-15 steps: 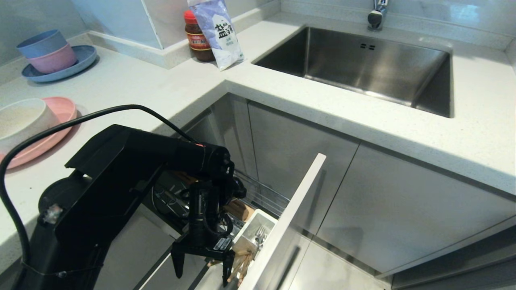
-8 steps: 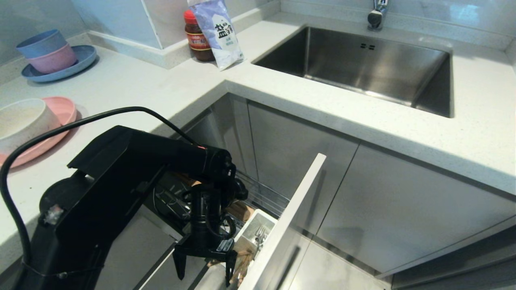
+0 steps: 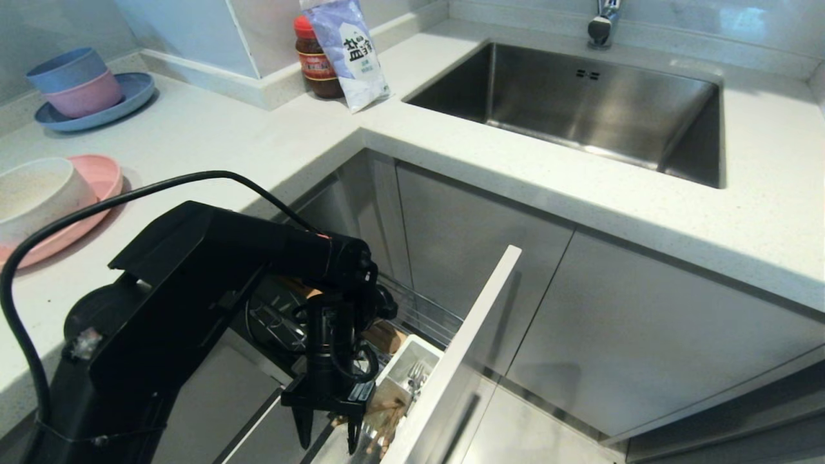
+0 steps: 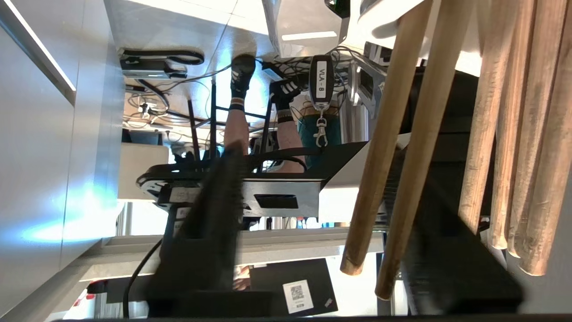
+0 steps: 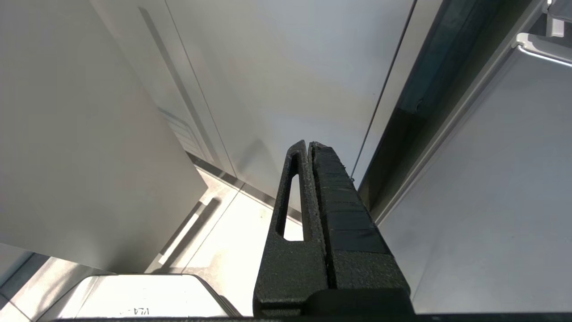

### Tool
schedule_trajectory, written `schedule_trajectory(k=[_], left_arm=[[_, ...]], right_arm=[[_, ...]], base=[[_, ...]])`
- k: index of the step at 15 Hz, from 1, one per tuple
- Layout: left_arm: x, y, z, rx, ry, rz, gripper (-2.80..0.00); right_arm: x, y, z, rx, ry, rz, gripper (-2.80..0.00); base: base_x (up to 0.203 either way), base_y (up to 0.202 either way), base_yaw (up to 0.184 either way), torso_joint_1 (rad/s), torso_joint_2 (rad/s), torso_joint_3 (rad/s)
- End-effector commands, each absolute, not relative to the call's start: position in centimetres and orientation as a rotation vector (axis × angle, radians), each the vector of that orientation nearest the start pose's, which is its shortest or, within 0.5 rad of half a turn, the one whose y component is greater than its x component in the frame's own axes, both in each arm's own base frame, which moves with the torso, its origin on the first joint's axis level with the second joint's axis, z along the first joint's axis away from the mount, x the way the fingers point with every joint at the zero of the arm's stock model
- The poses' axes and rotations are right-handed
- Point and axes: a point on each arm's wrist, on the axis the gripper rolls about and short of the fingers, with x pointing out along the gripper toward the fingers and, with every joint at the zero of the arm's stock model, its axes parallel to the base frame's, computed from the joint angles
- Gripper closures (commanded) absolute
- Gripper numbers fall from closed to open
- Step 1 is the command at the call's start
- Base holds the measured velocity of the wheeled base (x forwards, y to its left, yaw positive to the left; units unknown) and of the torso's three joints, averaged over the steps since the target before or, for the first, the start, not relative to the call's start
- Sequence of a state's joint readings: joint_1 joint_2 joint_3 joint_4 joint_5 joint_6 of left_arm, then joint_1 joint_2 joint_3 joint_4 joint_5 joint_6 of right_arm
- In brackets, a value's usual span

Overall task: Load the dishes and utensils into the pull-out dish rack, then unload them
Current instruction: Take the chopsticks out of the cupboard

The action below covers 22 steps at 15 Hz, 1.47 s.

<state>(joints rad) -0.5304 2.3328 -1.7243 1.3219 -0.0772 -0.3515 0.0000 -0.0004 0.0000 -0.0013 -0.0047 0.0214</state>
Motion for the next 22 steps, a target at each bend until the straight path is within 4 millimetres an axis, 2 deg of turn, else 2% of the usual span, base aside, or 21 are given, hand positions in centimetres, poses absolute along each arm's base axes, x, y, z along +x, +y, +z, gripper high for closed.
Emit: schedule_trajectory(k=[1,11,17,22], left_arm=[[30.7,-18.2,8.4,0.203,1.928,-0.062,0.00],[30.3,-18.9,8.9,0.161,1.931,-0.120,0.00],[28.4,-19.4,12.4,0.099,1.895,-0.223,0.00],[26.6,-18.8,15.2,0.112,1.861,-0.198,0.00]], right_arm=[[-2.3,0.0,7.5,0.021,-0.003,-0.005,0.00],[-2.3,0.0,7.5,0.021,-0.003,-0.005,0.00],[-2.3,0.0,7.5,0.021,-0.003,-0.005,0.00],[-2.3,0.0,7.5,0.021,-0.003,-0.005,0.00]], base=[[0.000,0.000,0.000,0.000,0.00,0.000],[0.000,0.000,0.000,0.000,0.00,0.000],[0.000,0.000,0.000,0.000,0.00,0.000],[0.000,0.000,0.000,0.000,0.00,0.000]])
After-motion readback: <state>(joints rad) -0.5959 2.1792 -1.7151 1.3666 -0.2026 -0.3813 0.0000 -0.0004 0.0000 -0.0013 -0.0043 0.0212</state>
